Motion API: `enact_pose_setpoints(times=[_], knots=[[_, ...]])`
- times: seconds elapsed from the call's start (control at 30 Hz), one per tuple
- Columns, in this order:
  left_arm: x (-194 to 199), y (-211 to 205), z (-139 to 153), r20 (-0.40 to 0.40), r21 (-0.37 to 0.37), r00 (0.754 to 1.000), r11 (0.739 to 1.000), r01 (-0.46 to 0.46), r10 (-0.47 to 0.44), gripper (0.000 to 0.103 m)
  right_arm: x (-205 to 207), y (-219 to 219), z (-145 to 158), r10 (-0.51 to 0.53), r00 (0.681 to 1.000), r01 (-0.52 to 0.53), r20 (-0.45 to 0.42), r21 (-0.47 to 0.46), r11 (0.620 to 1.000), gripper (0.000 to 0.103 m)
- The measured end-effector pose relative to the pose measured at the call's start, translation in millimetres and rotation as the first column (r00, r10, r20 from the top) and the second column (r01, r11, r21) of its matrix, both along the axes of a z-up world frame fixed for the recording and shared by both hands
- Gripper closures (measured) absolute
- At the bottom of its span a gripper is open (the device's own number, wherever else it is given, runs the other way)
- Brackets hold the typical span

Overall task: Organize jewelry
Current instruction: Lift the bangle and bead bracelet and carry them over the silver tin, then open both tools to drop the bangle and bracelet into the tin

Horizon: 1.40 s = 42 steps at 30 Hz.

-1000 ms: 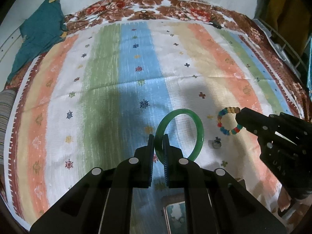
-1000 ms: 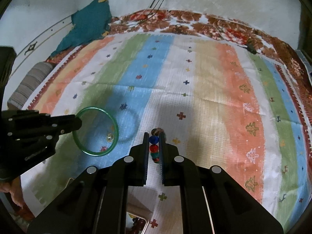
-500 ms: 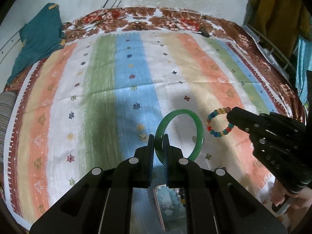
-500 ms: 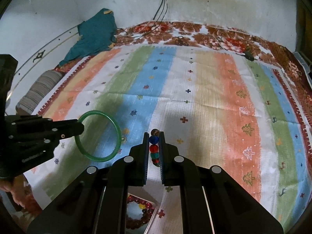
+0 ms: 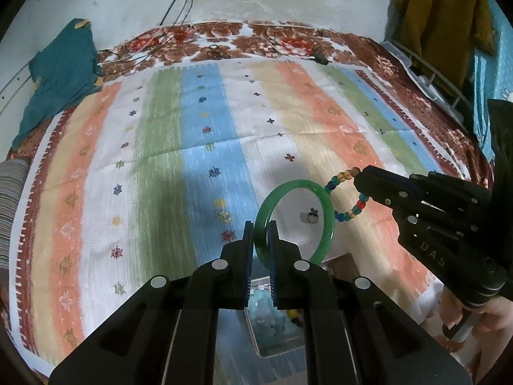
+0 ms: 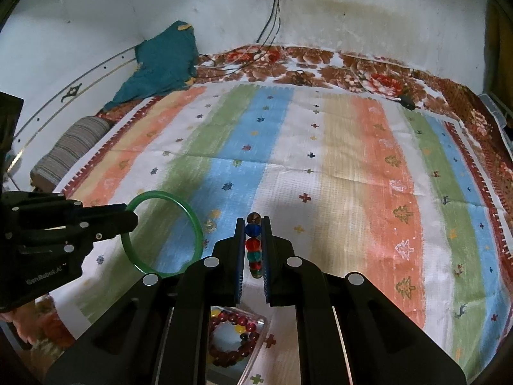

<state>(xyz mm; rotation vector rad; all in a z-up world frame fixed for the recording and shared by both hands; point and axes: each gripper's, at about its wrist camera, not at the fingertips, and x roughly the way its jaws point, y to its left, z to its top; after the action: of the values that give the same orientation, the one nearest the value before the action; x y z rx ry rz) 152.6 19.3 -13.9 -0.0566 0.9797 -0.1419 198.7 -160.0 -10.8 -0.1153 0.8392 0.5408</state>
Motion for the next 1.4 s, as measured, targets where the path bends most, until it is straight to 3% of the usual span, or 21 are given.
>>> enact_pose_setpoints(times=[0.7, 0.9, 1.03, 1.1, 1.17, 1.3, 1.4], knots=[[-48.4, -2.2, 8.7, 0.037, -0.023, 0.999, 1.000, -0.001, 0.002, 0.095, -52.7, -8.2, 7.7, 0.061, 0.998, -0.061, 0.015, 0.014, 0.998, 0.092], [-54.2, -1.6, 5.2, 0.023, -0.036, 1.000, 0.999, -0.008, 0.008, 0.095, -59.9, -6.4, 2.6, 0.096, 0.995, -0.095, -0.023, 0.010, 0.995, 0.092], [-53.8, 1.0, -3.5, -0.018, -0.049, 1.000, 0.999, -0.012, 0.012, 0.086, -59.4, -5.5, -4.1, 0.094, 0.994, -0.095, -0.050, -0.018, 0.995, 0.092], [-52.3, 4.8, -5.6, -0.023, -0.047, 0.999, 0.998, -0.033, 0.032, 0.083, -56.0, -10.1, -3.4, 0.078, 0.995, -0.078, -0.061, 0.001, 0.997, 0.087], [-50.6, 10.4, -6.8, -0.029, -0.056, 0.998, 0.997, -0.055, 0.053, 0.083, -53.5, -13.0, -4.8, 0.066, 0.996, -0.066, -0.067, 0.003, 0.998, 0.075], [-50.6, 15.6, -6.0, -0.030, -0.062, 0.997, 0.995, -0.075, 0.073, 0.082, -49.5, -14.6, -8.6, 0.047, 0.995, -0.048, -0.083, -0.006, 0.999, 0.071], [-49.3, 16.2, -5.5, -0.027, -0.063, 0.997, 0.995, -0.079, 0.077, 0.074, -47.3, -15.0, -9.9, 0.038, 0.995, -0.040, -0.089, -0.010, 0.999, 0.065]])
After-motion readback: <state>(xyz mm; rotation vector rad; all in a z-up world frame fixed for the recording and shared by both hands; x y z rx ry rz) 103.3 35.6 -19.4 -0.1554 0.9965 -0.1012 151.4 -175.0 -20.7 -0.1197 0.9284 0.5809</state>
